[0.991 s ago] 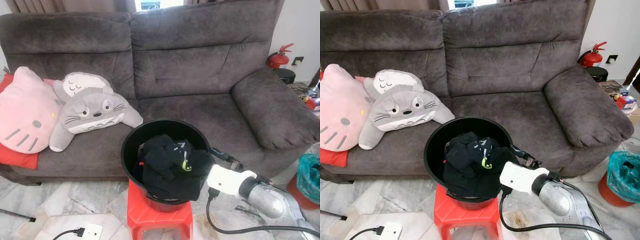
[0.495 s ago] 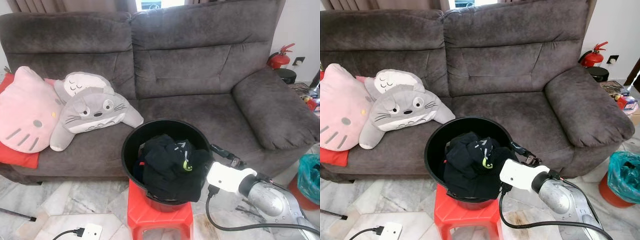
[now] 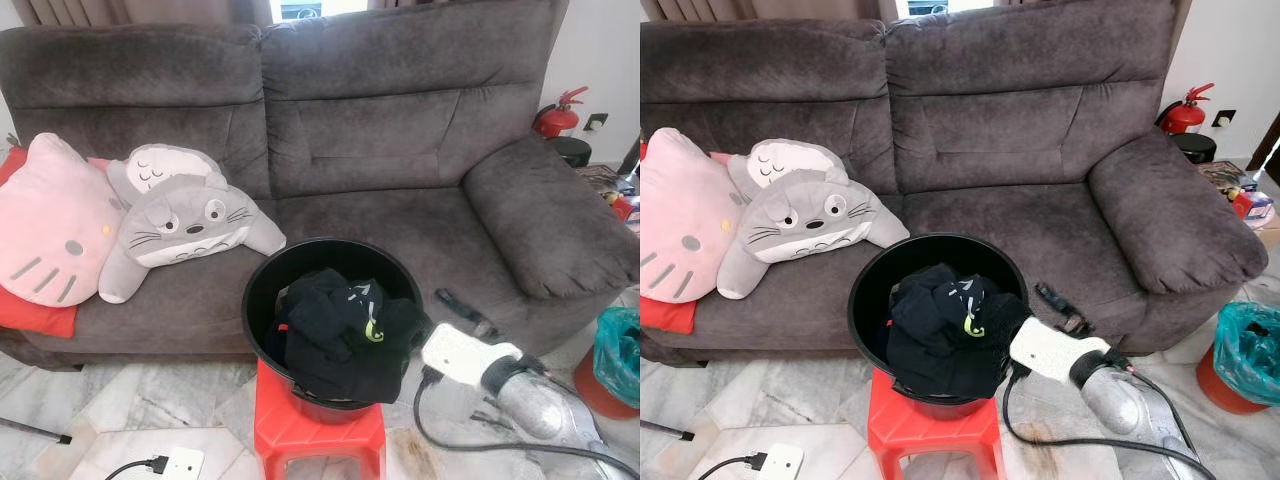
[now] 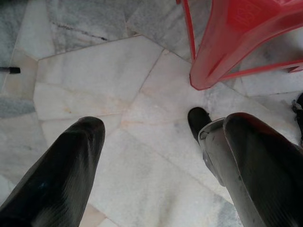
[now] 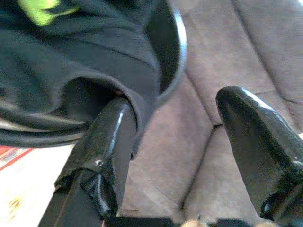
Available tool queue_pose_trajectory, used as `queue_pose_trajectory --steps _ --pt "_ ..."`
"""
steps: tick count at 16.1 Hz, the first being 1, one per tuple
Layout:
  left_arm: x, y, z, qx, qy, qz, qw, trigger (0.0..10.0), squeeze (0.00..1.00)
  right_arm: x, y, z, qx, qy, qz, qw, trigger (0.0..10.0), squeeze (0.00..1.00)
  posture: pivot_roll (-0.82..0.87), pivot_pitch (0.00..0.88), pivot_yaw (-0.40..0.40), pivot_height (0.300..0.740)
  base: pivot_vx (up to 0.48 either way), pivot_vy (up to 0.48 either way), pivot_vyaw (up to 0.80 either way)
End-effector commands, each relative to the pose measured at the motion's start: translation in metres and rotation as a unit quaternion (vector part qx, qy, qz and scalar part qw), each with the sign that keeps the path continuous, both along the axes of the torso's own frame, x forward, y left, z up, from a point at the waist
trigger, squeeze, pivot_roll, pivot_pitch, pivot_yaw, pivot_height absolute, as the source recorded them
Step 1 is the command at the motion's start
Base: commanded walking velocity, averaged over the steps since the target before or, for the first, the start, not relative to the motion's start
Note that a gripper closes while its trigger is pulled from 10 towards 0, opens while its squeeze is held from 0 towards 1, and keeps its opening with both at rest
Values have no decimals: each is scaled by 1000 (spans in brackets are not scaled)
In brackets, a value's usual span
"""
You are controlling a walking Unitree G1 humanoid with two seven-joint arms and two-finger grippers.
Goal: Hang hanger
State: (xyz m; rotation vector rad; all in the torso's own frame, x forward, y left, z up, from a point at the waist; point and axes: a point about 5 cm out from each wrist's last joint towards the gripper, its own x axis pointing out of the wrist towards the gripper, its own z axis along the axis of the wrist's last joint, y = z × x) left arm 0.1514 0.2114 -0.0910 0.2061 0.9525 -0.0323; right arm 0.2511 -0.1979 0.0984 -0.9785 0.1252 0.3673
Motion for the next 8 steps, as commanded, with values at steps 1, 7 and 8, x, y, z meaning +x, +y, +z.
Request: queue_pose_trajectory --steps 1,7,8 --pt "-6 5 -2 6 10 3 1000 10000 0 4 -2 4 13 -22 -10 1000 10000 0 -216 0 78 740 0 0 0" --pt "-4 4 -1 5 11 -1 1000 10000 0 4 -12 -9 61 -37 -60 996 10000 0 -211 0 82 740 0 0 0" --pt "-4 4 -1 5 11 -1 1000 10000 0 2 -12 -13 74 -33 -66 994 10000 0 -212 0 83 740 0 0 0"
